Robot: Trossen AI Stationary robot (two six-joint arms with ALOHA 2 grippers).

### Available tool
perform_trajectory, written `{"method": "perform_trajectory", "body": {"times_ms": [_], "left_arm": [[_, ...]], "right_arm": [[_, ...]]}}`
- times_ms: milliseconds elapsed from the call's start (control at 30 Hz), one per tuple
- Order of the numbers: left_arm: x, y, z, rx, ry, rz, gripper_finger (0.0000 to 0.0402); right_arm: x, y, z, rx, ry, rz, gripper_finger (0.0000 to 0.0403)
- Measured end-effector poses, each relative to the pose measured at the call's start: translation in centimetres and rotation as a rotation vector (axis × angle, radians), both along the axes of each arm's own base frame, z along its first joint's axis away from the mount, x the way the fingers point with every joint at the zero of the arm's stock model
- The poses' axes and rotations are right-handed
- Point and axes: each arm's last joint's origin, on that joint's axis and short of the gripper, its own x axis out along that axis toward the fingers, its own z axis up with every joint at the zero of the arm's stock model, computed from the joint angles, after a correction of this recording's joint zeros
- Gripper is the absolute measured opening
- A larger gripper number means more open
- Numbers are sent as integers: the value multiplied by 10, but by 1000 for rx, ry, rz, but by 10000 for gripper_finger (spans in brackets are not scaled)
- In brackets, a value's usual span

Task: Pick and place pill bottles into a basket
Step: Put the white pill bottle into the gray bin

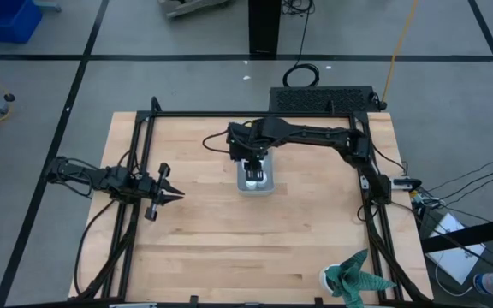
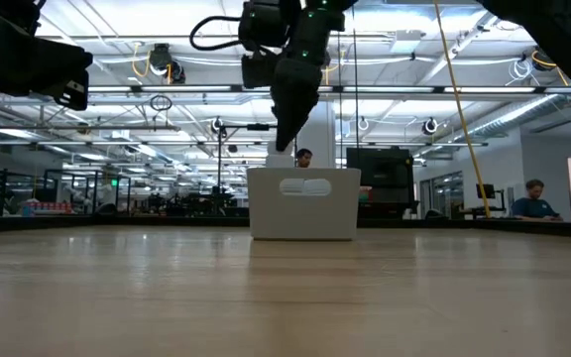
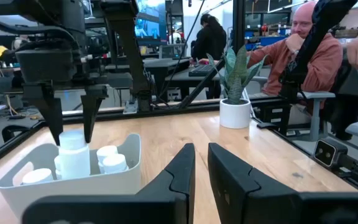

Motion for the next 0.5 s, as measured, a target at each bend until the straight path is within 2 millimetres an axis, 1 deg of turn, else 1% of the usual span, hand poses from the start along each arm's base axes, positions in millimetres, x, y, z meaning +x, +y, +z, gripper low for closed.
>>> {"method": "perform_trajectory", "body": {"times_ms": [100, 233, 333, 500], "left_arm": [[0, 0, 0, 0, 0, 0, 51], [0, 0, 0, 0, 0, 0, 51], [0, 0, 0, 0, 0, 0, 51], [0, 0, 0, 0, 0, 0, 51]], "right_arm": [[4, -1, -6, -5, -6, 13, 149], [5, -2, -14, -2, -14, 8, 151], [3, -4, -25, 55, -4, -6, 154], [4, -7, -39, 44, -16, 9, 149]]}}
